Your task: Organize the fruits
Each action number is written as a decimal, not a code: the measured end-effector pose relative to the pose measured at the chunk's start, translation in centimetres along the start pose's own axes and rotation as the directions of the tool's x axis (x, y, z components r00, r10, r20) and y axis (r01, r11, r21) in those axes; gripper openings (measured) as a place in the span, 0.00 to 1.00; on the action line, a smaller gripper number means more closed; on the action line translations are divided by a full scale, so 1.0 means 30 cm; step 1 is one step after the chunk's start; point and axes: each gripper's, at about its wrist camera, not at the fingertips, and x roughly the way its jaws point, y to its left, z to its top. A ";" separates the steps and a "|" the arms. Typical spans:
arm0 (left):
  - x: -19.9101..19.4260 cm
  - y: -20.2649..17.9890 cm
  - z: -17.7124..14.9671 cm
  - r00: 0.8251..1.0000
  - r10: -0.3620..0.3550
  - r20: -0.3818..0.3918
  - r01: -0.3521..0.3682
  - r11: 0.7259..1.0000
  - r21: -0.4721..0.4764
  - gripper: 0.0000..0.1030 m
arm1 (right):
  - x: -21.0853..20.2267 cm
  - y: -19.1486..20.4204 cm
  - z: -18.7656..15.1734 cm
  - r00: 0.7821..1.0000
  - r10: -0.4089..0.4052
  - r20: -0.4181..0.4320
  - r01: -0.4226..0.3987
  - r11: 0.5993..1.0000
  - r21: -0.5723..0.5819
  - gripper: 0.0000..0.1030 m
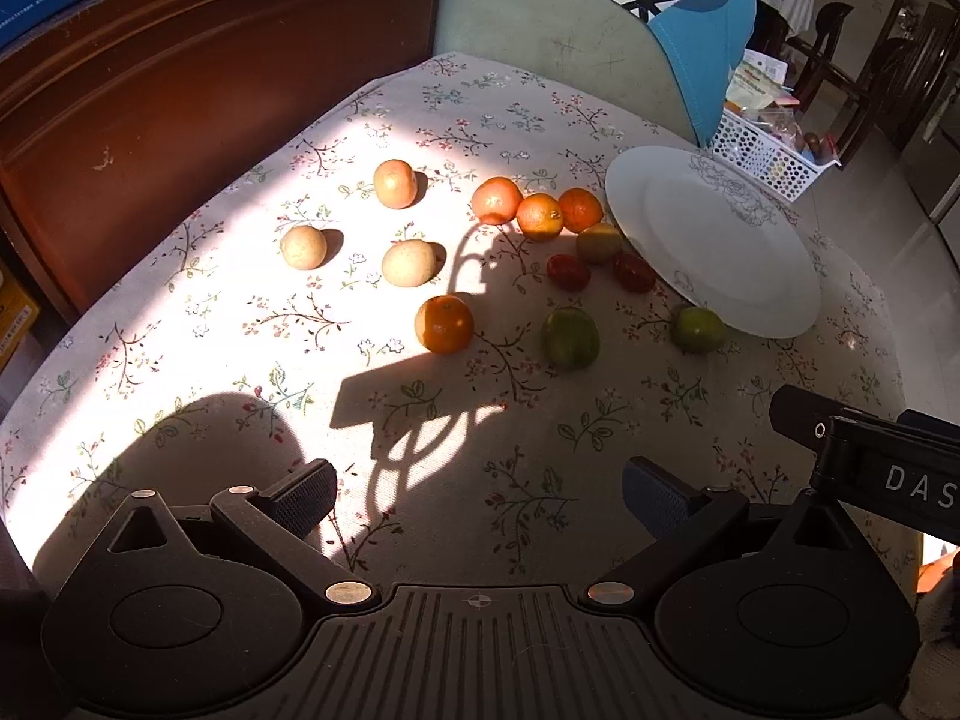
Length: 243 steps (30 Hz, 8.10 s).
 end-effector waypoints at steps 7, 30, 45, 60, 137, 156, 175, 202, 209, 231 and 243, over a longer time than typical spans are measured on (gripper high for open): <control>-0.003 -0.003 -0.007 1.000 0.020 -0.002 -0.020 1.000 -0.010 0.99 | 0.012 -0.017 -0.021 1.000 -0.028 0.006 0.028 1.000 -0.006 0.98; -0.025 -0.006 -0.006 0.971 0.225 0.077 -0.228 0.973 0.027 0.99 | 0.066 -0.047 -0.003 0.999 0.038 -0.033 -0.040 0.996 -0.078 0.99; 0.026 -0.046 -0.030 0.985 0.171 0.005 -0.171 0.984 0.050 0.99 | 0.064 0.027 -0.025 0.999 0.013 -0.037 -0.022 0.962 -0.272 0.99; 0.082 -0.044 -0.044 0.976 0.168 -0.138 -0.167 0.986 0.019 0.99 | 0.108 0.020 -0.043 0.993 -0.032 -0.112 0.001 0.966 -0.259 0.99; 0.096 -0.054 0.163 0.966 0.254 -0.037 -0.255 0.937 -0.237 1.00 | 0.241 0.133 0.168 0.989 0.122 -0.084 -0.147 0.860 -0.489 0.99; 0.001 -0.047 0.142 0.897 0.425 0.121 -0.388 0.889 -0.244 1.00 | 0.208 0.133 0.193 0.987 0.155 -0.034 -0.149 0.838 -0.525 0.96; 0.004 -0.015 0.125 0.905 0.424 0.047 -0.398 0.880 -0.260 1.00 | 0.233 0.154 0.216 0.982 0.177 -0.067 -0.186 0.853 -0.488 0.96; 0.026 -0.003 0.120 0.905 0.425 -0.010 -0.419 0.888 -0.190 1.00 | 0.265 0.170 0.220 0.967 0.210 -0.143 -0.251 0.873 -0.418 0.96; 0.019 -0.001 0.119 0.908 0.418 -0.014 -0.413 0.891 -0.187 1.00 | 0.270 0.171 0.221 0.973 0.189 -0.131 -0.227 0.877 -0.423 0.96; 0.020 -0.057 0.093 0.925 0.380 -0.020 -0.380 0.920 -0.097 1.00 | 0.239 0.111 0.200 0.974 0.179 -0.142 -0.222 0.889 -0.400 0.88; 0.032 -0.105 0.094 0.928 0.372 -0.006 -0.372 0.927 -0.041 1.00 | 0.221 0.076 0.198 0.980 0.146 -0.136 -0.188 0.900 -0.394 0.87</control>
